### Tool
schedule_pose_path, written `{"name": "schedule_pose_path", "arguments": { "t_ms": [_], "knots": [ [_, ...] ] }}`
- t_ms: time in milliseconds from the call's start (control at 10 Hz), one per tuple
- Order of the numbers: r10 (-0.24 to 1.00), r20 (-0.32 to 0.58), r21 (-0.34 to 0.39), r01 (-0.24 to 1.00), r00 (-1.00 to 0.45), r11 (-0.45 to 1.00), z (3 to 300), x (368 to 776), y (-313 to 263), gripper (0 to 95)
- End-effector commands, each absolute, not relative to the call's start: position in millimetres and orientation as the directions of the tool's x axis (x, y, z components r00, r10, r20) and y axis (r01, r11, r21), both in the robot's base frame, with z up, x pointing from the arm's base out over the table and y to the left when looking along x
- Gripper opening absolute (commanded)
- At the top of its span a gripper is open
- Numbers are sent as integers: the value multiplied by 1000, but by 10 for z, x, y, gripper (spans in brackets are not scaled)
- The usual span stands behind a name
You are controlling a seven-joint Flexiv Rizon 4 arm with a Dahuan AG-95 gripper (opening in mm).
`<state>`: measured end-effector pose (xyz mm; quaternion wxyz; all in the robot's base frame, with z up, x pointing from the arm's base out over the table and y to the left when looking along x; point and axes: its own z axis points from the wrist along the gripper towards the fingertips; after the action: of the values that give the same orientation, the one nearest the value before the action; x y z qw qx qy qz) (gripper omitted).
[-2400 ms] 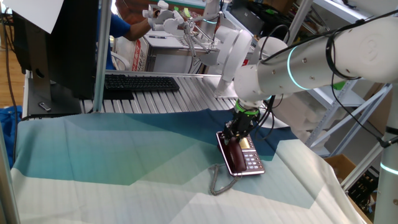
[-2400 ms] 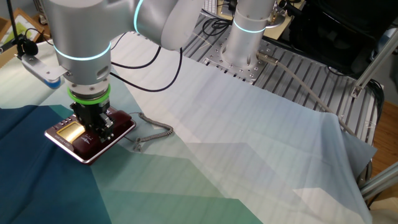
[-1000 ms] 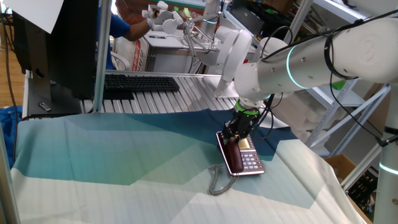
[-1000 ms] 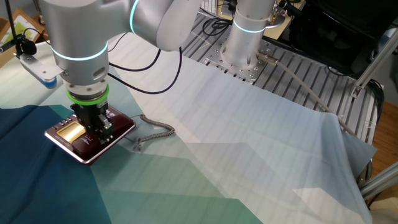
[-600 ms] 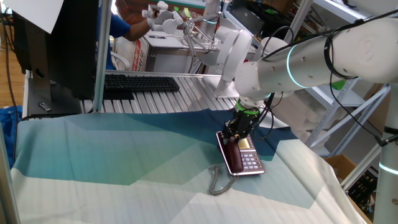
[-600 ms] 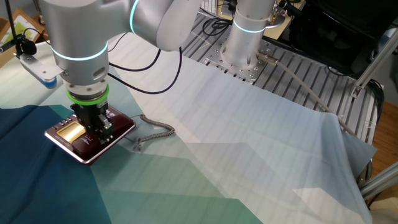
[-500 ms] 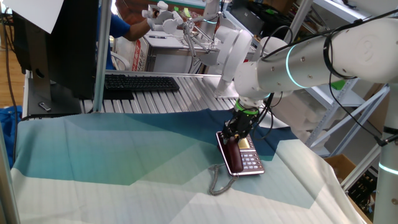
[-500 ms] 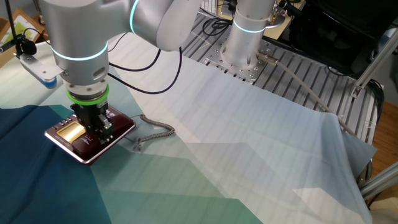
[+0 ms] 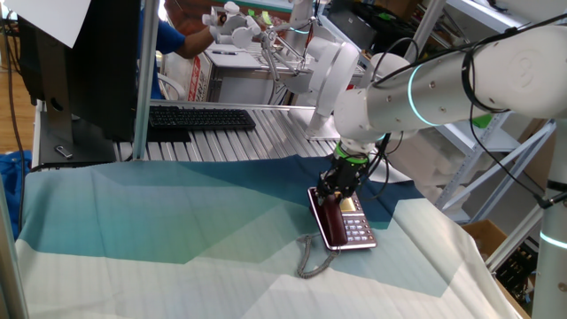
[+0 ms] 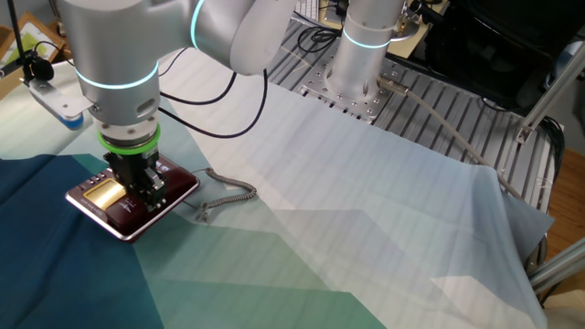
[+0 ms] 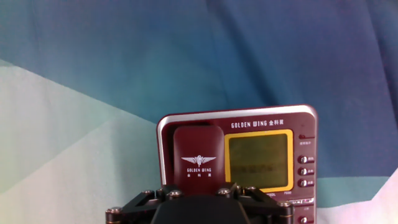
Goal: Place the handset of the telephone on the corresponding phone cradle
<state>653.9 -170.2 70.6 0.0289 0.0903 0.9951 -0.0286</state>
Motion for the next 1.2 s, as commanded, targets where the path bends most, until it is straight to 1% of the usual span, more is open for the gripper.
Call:
{"name": "schedule_pose_path", "arguments": {
  "t_ms": [100,300,500,600,700,800,1000,1100,1200],
  "knots": [
    [210,-60,-42,212,-976,976,710,6537,-1703,950],
    [230,-55,-44,233,-972,972,738,6517,-1667,950],
    [216,-53,-45,218,-975,975,739,6516,-1664,950],
    [189,-52,-50,192,-981,980,734,6521,-1675,950],
    [163,-52,-53,166,-985,985,724,6528,-1692,760],
    [151,-52,-54,154,-987,987,719,6532,-1702,760],
    [89,-49,-52,91,-995,994,656,6570,-1800,380],
    [88,-52,-51,91,-995,995,641,6577,-1813,190],
    [92,-56,-50,95,-994,994,636,6577,-1811,190]
  ]
}}
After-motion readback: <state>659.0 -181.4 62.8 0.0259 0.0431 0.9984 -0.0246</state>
